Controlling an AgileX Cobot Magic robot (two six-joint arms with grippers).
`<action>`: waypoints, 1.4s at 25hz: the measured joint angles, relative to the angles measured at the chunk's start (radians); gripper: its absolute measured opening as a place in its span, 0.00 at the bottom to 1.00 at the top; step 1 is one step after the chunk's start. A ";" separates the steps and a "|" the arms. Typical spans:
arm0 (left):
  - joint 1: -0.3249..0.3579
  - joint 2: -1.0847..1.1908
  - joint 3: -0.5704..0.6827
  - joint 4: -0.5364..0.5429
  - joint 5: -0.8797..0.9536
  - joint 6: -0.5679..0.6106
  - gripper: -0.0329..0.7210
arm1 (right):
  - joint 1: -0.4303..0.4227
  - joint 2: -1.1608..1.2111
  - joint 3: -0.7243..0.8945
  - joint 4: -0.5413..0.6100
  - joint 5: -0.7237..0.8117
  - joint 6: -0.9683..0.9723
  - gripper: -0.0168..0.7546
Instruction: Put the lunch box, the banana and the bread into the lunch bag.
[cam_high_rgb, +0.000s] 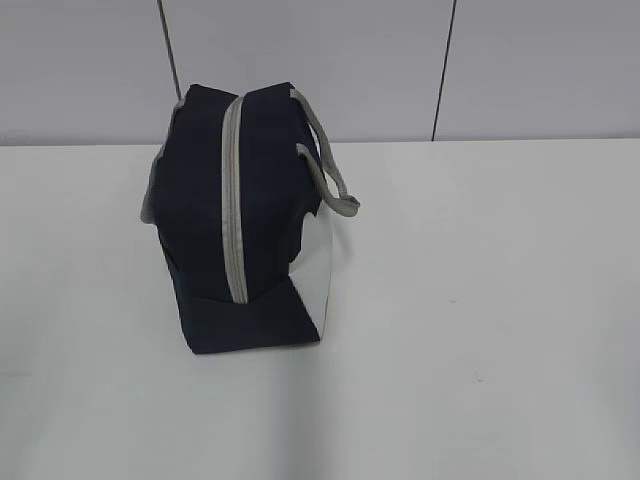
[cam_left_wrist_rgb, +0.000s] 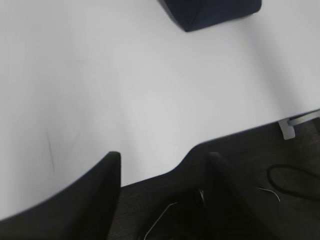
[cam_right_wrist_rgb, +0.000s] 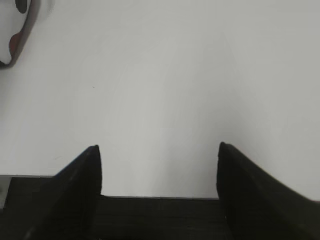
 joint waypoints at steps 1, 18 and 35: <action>0.000 0.000 0.003 0.004 -0.020 0.000 0.55 | 0.000 0.000 0.002 0.000 -0.008 0.017 0.71; 0.000 0.000 0.039 0.009 -0.109 0.000 0.55 | 0.000 0.000 0.028 -0.026 -0.054 0.003 0.71; 0.013 -0.080 0.039 0.002 -0.109 0.000 0.55 | -0.002 0.000 0.028 -0.031 -0.064 -0.012 0.71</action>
